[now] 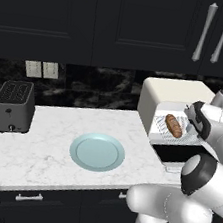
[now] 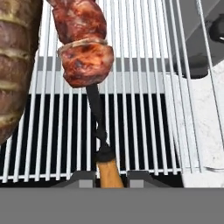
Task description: Pick up the kebab skewer and baguette bread, and place them inside the toaster oven. Close the toaster oven door and start by setting the timer.
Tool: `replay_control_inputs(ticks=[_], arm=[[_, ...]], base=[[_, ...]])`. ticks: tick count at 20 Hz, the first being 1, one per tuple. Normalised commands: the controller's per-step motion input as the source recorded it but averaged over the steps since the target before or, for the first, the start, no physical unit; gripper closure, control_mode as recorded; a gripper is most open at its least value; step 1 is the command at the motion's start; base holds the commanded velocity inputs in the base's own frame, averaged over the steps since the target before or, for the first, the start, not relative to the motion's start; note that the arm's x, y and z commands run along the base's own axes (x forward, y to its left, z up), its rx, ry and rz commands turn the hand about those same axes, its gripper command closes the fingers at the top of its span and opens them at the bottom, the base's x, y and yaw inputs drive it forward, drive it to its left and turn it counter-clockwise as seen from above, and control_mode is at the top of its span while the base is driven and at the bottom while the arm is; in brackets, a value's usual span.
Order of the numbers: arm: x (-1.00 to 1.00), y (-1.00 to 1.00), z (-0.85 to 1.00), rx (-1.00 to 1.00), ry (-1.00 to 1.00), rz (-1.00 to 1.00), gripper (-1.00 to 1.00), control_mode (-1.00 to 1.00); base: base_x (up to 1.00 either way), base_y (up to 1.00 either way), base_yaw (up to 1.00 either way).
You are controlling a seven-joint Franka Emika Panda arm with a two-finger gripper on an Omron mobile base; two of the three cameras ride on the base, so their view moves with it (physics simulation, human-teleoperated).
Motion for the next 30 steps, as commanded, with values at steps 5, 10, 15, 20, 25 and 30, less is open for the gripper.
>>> replay_control_inputs(ticks=[5,10,15,20,25,30], arm=[[0.04,-0.11,-0.34,0.0,0.01,0.0,1.0,-1.0],[0.0,-0.02,-0.27,0.0,0.05,0.0,1.0,-1.0],[0.1,-0.09,-0.18,0.0,0.13,0.0,1.0,-1.0],[0.0,-0.08,-0.24,0.0,0.18,0.01,1.0,-1.0],[0.0,-0.06,-0.27,0.0,0.1,0.04,1.0,-1.0],[0.0,0.0,-0.08,0.0,0.01,0.04,1.0,-1.0]], base=[[0.0,0.0,0.0],[0.0,0.0,0.0],[0.0,0.0,0.0],[0.0,0.0,0.0],[0.0,0.0,0.0],[0.0,0.0,0.0]])
